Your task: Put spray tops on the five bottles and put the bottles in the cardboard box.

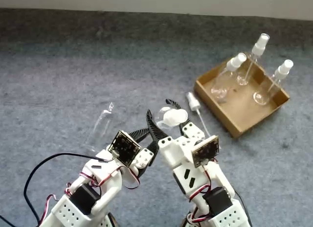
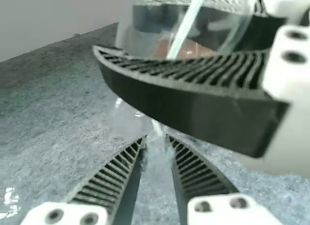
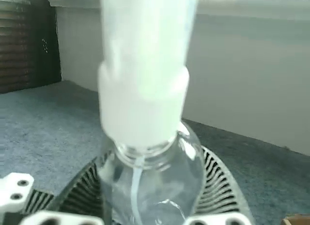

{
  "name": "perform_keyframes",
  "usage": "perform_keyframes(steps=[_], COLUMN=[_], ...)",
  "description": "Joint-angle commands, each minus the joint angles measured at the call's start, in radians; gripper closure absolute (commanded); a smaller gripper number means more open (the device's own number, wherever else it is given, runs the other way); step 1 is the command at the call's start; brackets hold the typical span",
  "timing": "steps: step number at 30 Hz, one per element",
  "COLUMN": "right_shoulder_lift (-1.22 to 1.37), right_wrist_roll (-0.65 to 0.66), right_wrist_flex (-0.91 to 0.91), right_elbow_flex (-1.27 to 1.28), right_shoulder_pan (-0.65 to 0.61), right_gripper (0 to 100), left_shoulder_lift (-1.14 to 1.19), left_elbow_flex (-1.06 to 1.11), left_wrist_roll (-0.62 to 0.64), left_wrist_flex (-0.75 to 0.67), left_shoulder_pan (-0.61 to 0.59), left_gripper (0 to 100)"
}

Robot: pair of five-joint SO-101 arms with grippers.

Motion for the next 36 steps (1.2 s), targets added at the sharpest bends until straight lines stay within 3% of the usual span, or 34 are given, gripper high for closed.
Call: perform_keyframes(steps=[1,8,19,24,30,36], right_shoulder_lift=[-0.002,-0.002,-0.002,-0.002,-0.001,-0.001], right_wrist_roll=[0.012,0.014,0.015,0.017,0.155,0.163], right_wrist_flex=[0.09,0.111,0.11,0.111,0.111,0.104], right_elbow_flex=[0.102,0.099,0.064,-0.002,-0.024,-0.074], right_shoulder_pan=[-0.016,0.008,0.352,0.509,0.619,0.728], right_gripper=[97.4,92.2,92.1,92.1,92.1,92.1], left_shoulder_lift=[-0.012,-0.013,-0.012,-0.012,-0.012,-0.012], left_elbow_flex=[0.022,0.013,0.021,0.016,0.019,0.021], left_wrist_roll=[-0.008,-0.009,-0.009,-0.009,-0.006,-0.005], left_wrist_flex=[-0.048,0.058,0.109,0.107,0.106,0.106], left_shoulder_pan=[-0.039,-0.041,-0.051,-0.176,-0.271,-0.269], left_gripper=[96,96,96,96,96,96])
